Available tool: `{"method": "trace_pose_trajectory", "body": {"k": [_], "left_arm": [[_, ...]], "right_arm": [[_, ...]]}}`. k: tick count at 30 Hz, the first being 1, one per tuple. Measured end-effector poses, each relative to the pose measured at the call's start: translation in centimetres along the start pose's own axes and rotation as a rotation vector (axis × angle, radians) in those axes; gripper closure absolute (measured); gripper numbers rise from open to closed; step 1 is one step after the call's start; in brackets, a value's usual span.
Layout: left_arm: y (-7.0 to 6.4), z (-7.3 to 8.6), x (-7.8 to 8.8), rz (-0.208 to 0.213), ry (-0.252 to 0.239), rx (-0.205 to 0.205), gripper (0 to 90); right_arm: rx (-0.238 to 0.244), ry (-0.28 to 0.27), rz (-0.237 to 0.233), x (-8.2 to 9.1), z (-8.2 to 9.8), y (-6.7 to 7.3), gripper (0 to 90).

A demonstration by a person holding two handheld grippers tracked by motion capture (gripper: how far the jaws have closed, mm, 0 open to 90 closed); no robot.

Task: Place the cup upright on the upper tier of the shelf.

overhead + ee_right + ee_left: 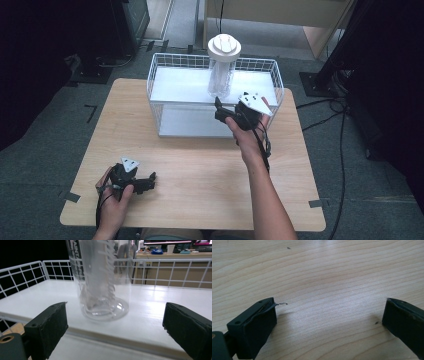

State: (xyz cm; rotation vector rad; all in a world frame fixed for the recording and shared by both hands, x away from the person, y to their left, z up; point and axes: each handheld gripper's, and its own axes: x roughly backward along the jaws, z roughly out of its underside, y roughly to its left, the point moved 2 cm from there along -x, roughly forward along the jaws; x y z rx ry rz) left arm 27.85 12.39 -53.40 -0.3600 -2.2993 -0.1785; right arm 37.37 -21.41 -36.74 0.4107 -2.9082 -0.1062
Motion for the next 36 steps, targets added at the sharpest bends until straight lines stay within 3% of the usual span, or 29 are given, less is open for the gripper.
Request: {"method": "trace_pose_trajectory", "body": {"k": [11,36], "left_arm": [[-0.1,0.0,0.0,0.001,-0.001,0.003,0.0],[-0.1,0.0,0.0,0.002,-0.001,0.004,0.0]], "right_arm": [[-0.011,0.02,0.014,3.1,3.3,-2.8,6.4],[-0.039,0.106,0.115,9.3,9.9,-10.0,7.1]]}}
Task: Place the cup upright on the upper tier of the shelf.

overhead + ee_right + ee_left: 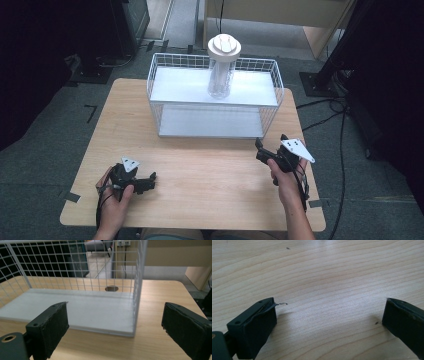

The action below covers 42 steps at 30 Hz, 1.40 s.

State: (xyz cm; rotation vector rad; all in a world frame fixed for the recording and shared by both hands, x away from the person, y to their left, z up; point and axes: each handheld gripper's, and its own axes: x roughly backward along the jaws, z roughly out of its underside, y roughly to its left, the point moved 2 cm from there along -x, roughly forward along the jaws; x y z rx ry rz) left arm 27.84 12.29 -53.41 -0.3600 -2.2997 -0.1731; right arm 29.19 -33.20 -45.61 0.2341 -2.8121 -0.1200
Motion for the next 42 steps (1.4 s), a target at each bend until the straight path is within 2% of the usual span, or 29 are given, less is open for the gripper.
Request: {"method": "trace_pose_trajectory", "body": {"k": [7,15,20,24,30,31,35,38,39,40,42], "left_arm": [[0.0,0.0,0.0,0.0,-0.001,0.001,0.0],[0.0,0.0,0.0,0.0,-0.001,0.001,0.0],[0.0,0.0,0.0,0.0,0.0,0.0,0.0],[0.0,0.0,0.0,0.0,-0.001,0.001,0.0],[0.0,0.0,0.0,0.0,0.0,0.0,0.0],[0.0,0.0,0.0,0.0,0.0,0.0,0.0],[0.0,0.0,0.0,0.0,0.0,0.0,0.0],[0.0,0.0,0.0,-0.001,-0.001,0.001,0.0],[0.0,0.0,0.0,-0.002,0.0,0.001,0.0],[0.0,0.0,0.0,-0.002,0.0,0.001,0.0],[0.0,0.0,0.0,-0.002,0.0,0.002,0.0]], "right_arm": [[-0.023,0.012,0.027,1.2,1.5,-1.9,7.1],[-0.031,0.035,0.054,3.1,3.0,-4.3,7.2],[-0.053,0.048,0.073,4.4,4.2,-6.0,7.4],[-0.061,0.063,0.078,4.9,4.9,-6.6,7.4],[-0.027,0.107,0.088,5.7,6.3,-7.5,7.4],[-0.01,0.135,0.098,6.0,7.0,-7.9,7.4],[0.021,0.175,0.117,6.2,8.0,-8.3,7.5],[0.052,0.241,0.135,6.0,8.9,-8.5,9.5],[0.044,0.259,0.132,6.0,8.9,-8.7,9.9],[0.029,0.254,0.137,6.0,8.9,-8.8,10.0],[0.027,0.275,0.133,5.9,8.9,-8.9,10.7]]}}
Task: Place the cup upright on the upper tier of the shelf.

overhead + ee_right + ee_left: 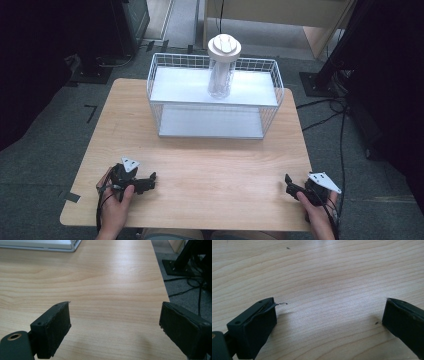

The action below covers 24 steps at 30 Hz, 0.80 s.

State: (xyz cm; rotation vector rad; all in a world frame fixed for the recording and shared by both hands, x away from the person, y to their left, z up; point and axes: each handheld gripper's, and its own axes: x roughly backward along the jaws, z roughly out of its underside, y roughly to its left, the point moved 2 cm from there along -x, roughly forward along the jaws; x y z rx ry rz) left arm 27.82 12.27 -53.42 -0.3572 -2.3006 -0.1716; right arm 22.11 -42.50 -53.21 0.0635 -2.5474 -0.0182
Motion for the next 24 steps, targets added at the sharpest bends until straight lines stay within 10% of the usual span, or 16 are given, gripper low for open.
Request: {"method": "trace_pose_trajectory", "body": {"k": [8,24], "left_arm": [[0.0,0.0,0.0,0.0,0.0,0.0,0.0],[-0.18,-0.2,-0.18,0.005,0.001,-0.006,0.0]], "right_arm": [[0.066,0.158,-0.055,-0.74,0.31,0.51,10.9],[0.074,0.164,-0.089,-0.51,0.51,0.73,11.0]]}}
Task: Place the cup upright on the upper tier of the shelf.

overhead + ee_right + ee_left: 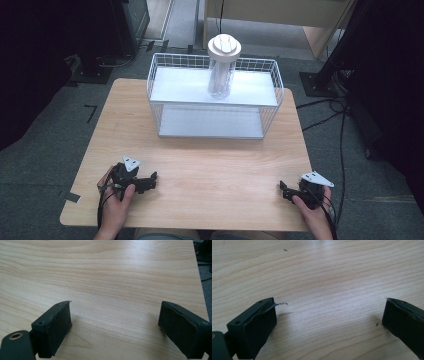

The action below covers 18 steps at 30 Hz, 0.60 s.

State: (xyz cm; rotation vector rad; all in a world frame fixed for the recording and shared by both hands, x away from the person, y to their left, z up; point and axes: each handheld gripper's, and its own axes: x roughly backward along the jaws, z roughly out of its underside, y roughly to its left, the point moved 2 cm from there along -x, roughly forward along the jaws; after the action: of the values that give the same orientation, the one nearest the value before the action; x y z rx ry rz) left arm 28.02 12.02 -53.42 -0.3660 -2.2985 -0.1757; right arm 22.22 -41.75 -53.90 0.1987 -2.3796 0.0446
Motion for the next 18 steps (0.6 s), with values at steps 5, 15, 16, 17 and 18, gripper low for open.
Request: {"method": "trace_pose_trajectory", "body": {"k": [5,15,16,17,18], "left_arm": [[0.0,0.0,0.0,0.0,0.0,0.0,0.0],[0.02,0.0,0.01,0.0,0.0,-0.001,0.0],[0.02,0.0,0.01,0.0,0.0,-0.001,0.0],[0.0,0.0,0.0,0.0,0.0,0.0,0.0],[0.0,0.0,0.0,0.0,0.0,0.0,0.0]], "right_arm": [[0.0,0.001,-0.002,-0.01,-0.01,-0.02,10.9],[0.002,0.001,-0.007,-0.18,-0.17,0.03,10.8],[0.002,0.001,-0.007,-0.18,-0.17,0.03,10.8],[0.002,0.002,-0.008,-0.18,-0.17,0.02,10.9],[0.002,0.002,-0.008,-0.18,-0.17,0.02,10.8]]}}
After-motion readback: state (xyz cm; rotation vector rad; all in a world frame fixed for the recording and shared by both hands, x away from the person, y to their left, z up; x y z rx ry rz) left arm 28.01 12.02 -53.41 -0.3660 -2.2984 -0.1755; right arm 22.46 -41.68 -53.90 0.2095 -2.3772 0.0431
